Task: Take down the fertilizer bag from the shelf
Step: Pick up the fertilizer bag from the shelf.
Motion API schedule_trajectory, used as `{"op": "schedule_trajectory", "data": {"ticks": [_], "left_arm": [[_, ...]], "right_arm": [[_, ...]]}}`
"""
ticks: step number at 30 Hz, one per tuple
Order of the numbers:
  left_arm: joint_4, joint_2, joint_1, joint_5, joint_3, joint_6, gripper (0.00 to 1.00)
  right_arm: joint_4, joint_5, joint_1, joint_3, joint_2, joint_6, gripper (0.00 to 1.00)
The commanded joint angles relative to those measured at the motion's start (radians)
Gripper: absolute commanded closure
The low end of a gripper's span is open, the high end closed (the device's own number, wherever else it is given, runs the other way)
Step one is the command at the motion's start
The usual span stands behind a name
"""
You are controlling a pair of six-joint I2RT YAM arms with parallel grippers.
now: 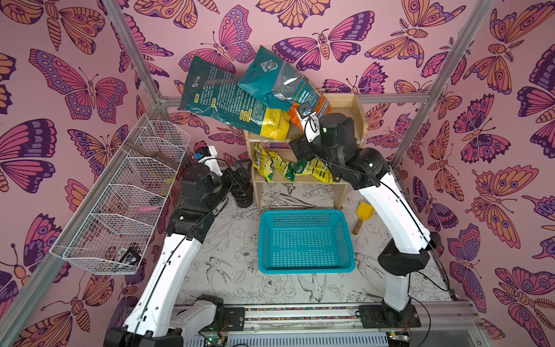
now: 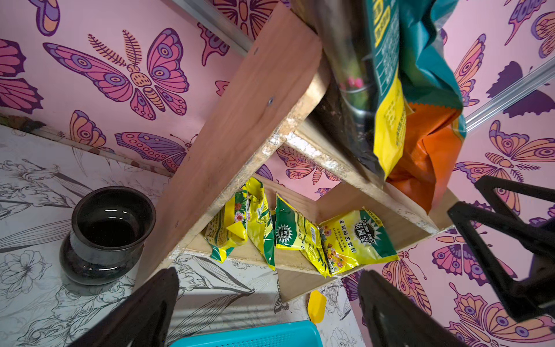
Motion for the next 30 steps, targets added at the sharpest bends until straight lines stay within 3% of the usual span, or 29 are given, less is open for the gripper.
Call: {"op": "schedule_trajectory", "data": {"ticks": [1, 7, 15, 20, 23, 26, 30], "left_arm": [[0.053, -0.007, -0.008, 0.017, -0.016, -0.007, 0.00], [0.063, -0.016, -0.007, 0.015, -0.026, 0.009, 0.00], [0.063, -0.018, -0.007, 0.008, -0.043, 0.020, 0.00], [0.063, -0.006, -0.007, 0.020, -0.036, 0.018, 0.00], [0.063, -0.007, -0.008, 0.018, -0.042, 0.017, 0.00], [0.064, -0.013, -0.007, 0.012, -0.052, 0.017, 0.00], [0.063, -0.016, -0.007, 0.007, -0.060, 0.018, 0.00]], "right_arm": [[0.112, 0.077, -0.003, -0.065, -0.012, -0.106, 0.01], [0.288, 0.171, -0.031, -0.093, 0.035, -0.224, 0.01], [0.379, 0.193, -0.065, -0.087, 0.092, -0.286, 0.01], [0.325, 0.128, -0.110, -0.065, 0.118, -0.193, 0.00], [0.326, 0.120, -0.127, -0.079, 0.123, -0.171, 0.05], [0.347, 0.100, -0.130, -0.095, 0.124, -0.171, 0.20], [0.367, 0.077, -0.130, -0.095, 0.123, -0.145, 0.60]]}}
